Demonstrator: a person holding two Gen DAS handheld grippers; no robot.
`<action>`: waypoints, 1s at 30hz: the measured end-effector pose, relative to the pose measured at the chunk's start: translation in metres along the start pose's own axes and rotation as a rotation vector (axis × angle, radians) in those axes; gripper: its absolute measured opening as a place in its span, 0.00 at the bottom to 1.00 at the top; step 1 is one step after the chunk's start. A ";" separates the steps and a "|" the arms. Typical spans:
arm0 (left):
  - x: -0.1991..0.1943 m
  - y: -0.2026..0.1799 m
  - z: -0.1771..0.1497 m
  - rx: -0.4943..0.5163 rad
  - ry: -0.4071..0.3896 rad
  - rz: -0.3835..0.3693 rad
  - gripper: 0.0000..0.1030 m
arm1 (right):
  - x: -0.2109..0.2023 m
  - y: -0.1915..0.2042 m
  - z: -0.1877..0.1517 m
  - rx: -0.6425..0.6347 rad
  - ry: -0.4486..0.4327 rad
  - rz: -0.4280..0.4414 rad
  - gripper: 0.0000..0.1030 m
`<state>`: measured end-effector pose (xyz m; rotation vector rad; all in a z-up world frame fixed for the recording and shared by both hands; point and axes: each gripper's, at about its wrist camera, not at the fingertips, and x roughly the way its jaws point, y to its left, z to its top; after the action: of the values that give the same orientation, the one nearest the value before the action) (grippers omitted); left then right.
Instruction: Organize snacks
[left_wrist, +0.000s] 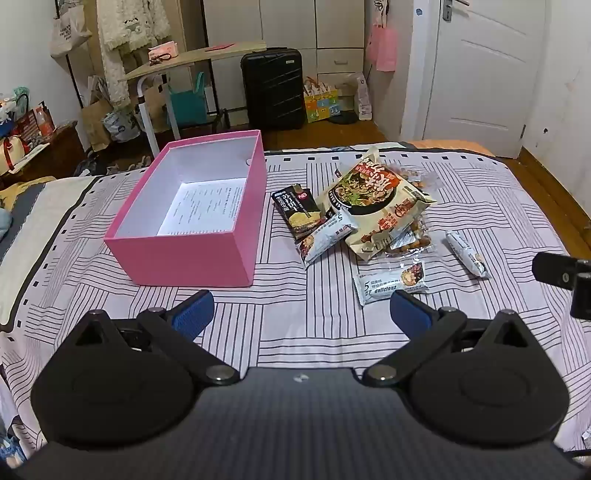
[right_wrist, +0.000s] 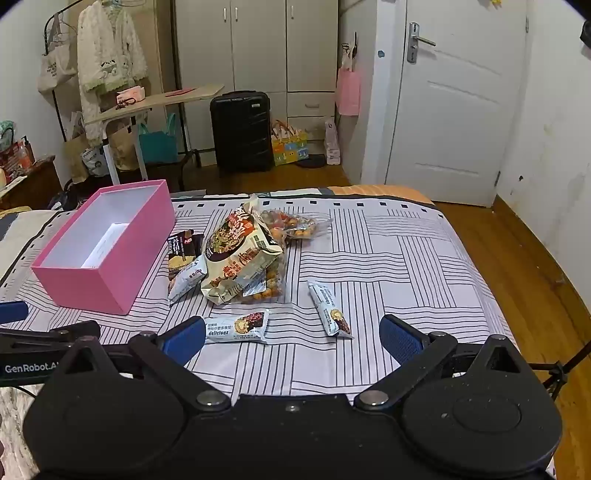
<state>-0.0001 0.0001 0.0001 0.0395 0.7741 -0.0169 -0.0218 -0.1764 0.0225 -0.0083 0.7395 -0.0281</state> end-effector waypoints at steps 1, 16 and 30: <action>0.000 0.000 0.000 0.000 0.004 -0.001 1.00 | 0.000 0.000 0.000 0.000 -0.001 0.001 0.99; -0.001 0.000 -0.001 -0.005 -0.012 0.020 1.00 | 0.010 -0.007 -0.002 0.000 -0.007 0.011 0.99; 0.006 0.002 -0.010 -0.019 -0.039 0.046 1.00 | 0.010 -0.005 -0.007 -0.006 -0.023 -0.011 0.99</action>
<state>-0.0028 0.0022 -0.0110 0.0386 0.7344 0.0332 -0.0197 -0.1814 0.0106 -0.0187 0.7166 -0.0356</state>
